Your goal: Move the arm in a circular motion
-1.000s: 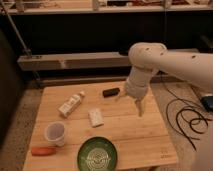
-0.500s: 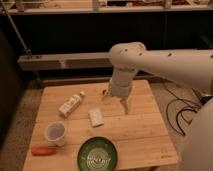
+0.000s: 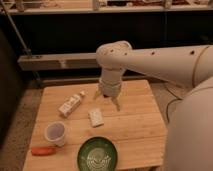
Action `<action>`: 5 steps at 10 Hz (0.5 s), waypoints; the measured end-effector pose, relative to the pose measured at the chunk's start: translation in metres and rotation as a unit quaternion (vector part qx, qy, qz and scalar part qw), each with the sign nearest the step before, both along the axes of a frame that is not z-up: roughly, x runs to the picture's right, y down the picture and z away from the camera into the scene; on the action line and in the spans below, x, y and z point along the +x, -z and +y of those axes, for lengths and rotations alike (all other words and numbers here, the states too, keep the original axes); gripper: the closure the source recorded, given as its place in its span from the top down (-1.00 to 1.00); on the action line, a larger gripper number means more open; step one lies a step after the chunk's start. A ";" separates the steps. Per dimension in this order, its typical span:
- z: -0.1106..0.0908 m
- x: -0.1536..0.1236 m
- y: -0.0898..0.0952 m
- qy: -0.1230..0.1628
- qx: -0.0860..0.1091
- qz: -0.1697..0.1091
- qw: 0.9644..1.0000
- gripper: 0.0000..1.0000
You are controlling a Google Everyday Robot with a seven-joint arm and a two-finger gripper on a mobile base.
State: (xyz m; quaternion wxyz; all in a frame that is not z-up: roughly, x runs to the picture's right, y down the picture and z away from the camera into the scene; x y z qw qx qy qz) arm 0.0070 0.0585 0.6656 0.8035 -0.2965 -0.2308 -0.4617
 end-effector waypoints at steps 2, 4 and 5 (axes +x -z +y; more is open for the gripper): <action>0.008 0.002 0.006 0.008 0.000 0.001 1.000 0.47; 0.009 -0.004 0.004 0.012 0.003 0.002 1.000 0.47; 0.011 -0.017 0.004 0.017 0.004 -0.002 1.000 0.47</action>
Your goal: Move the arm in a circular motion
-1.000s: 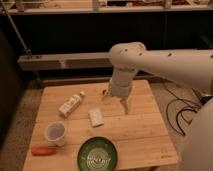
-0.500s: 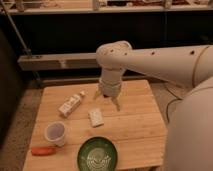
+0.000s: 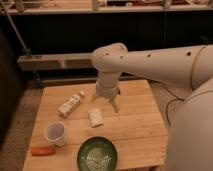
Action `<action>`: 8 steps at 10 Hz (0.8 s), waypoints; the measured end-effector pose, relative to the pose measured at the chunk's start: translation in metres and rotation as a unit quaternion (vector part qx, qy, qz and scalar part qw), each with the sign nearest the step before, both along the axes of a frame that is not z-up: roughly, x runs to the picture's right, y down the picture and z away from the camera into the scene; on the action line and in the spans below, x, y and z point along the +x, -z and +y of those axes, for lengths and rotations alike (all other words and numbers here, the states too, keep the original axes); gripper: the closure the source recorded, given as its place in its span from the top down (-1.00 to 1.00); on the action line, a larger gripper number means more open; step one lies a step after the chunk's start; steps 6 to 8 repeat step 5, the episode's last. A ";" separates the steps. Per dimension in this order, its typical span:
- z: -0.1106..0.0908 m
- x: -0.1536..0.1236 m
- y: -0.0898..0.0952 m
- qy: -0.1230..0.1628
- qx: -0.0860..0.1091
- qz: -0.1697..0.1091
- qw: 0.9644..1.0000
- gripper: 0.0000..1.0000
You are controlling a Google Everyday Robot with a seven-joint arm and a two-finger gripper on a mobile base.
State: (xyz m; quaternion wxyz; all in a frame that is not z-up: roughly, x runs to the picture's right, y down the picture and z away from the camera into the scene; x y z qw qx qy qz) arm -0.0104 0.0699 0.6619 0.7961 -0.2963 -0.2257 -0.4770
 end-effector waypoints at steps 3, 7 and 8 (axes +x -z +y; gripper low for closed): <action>0.004 -0.005 0.001 0.015 0.007 0.000 1.000 0.47; 0.004 -0.012 -0.001 0.025 0.009 -0.005 1.000 0.47; 0.004 -0.012 -0.001 0.025 0.009 -0.005 1.000 0.47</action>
